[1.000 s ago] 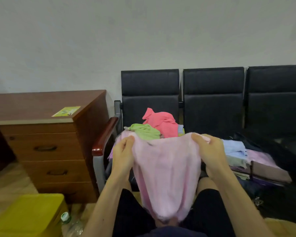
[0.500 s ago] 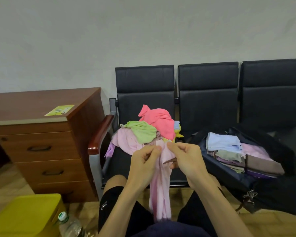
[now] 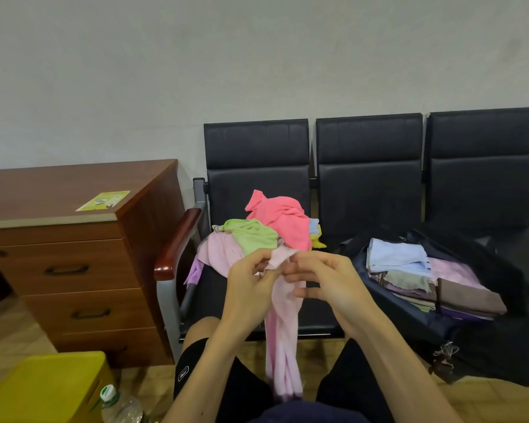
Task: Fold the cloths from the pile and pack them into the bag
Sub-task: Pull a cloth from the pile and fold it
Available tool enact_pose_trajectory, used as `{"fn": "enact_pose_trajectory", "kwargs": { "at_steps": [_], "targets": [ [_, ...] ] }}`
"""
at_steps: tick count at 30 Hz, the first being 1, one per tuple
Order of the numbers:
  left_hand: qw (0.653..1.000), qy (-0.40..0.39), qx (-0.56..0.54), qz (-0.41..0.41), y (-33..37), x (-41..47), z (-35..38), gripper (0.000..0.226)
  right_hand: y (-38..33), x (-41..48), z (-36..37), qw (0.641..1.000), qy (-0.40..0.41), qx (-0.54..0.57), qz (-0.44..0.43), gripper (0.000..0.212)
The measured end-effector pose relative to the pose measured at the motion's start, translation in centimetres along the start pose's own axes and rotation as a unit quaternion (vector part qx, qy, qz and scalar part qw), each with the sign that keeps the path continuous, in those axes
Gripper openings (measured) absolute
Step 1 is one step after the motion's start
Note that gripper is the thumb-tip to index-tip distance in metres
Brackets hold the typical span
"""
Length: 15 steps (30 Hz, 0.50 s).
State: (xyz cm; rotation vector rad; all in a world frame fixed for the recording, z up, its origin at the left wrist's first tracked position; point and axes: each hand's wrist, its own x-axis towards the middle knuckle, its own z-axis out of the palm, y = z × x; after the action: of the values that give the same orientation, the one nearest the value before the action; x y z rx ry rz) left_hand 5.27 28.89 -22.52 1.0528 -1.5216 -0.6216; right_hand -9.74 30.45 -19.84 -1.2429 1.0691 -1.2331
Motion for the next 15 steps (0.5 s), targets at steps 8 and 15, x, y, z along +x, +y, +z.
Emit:
{"fn": "enact_pose_trajectory", "kwargs": {
  "at_steps": [8, 15],
  "targets": [
    [0.992, -0.111, -0.054, -0.024, 2.3, 3.4, -1.9, 0.012, 0.6, 2.9, -2.8, 0.978, -0.136, -0.148, -0.06, 0.029],
    [0.993, -0.101, -0.057, -0.016, 3.5, 5.8, -3.7, 0.014, 0.0, 3.4, -5.3, 0.941, -0.228, -0.252, -0.008, 0.039]
  ]
}}
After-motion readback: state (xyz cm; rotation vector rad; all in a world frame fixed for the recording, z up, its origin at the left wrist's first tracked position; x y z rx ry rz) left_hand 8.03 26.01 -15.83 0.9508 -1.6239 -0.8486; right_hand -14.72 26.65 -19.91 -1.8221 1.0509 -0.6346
